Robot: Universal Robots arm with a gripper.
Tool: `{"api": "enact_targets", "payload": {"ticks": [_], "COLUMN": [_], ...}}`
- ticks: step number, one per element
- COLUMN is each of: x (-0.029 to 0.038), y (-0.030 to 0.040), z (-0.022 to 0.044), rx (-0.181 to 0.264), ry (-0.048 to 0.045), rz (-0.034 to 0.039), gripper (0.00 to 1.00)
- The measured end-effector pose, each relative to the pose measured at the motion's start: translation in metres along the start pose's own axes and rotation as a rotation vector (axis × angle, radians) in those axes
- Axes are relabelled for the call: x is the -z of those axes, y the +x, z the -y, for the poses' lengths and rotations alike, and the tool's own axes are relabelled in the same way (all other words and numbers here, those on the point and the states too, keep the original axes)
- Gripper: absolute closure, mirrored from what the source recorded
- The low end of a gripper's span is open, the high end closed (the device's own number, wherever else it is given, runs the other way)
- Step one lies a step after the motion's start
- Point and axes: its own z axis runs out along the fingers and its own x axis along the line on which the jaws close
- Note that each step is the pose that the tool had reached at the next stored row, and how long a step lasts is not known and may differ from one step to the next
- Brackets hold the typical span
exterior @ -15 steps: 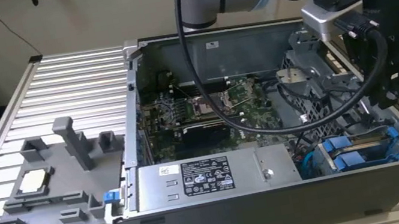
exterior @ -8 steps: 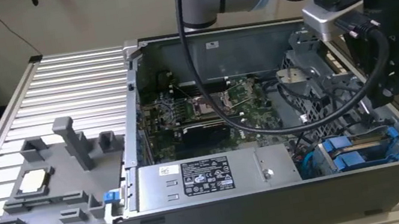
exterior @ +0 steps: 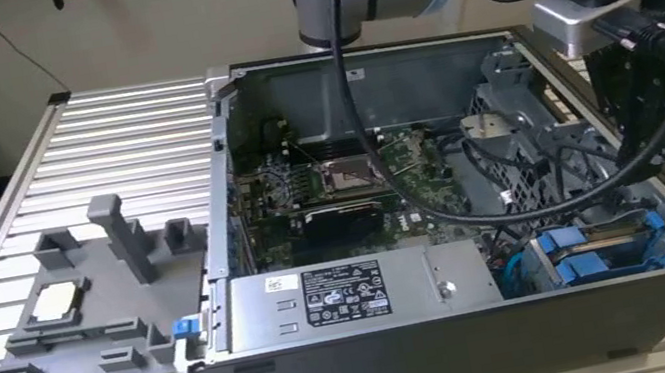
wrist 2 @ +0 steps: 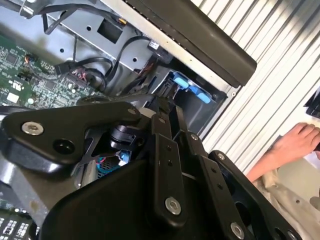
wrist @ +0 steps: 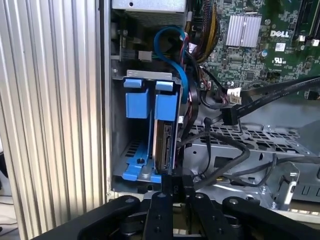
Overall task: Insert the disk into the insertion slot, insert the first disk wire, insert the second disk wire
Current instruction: 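Insert the first disk wire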
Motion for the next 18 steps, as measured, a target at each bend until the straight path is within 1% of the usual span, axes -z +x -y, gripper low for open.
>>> {"api": "enact_targets", "payload": {"ticks": [4, 7, 9, 12, 13, 14, 15, 18], "x": [-0.0024, -0.0041, -0.0055, -0.0075, -0.0083, -0.0091, -0.01, -0.0124], "y": [0.0024, 0.0046, 0.0064, 0.0086, 0.0091, 0.0096, 0.0098, 0.0098], "z": [0.0093, 0.0154, 0.0189, 0.0239, 0.0256, 0.0268, 0.0274, 0.0269], "rx": [0.005, 0.008, 0.01, 0.012, 0.013, 0.013, 0.013, -0.001], "ry": [-0.0576, -0.0976, -0.1203, -0.1495, -0.1579, -0.1627, -0.1647, -0.166], "rz": [0.0011, 0.0024, 0.0043, 0.0066, 0.0073, 0.0077, 0.0081, 0.0112], "gripper": [0.81, 0.81, 0.81, 0.81, 0.81, 0.81, 0.81, 0.81]}}
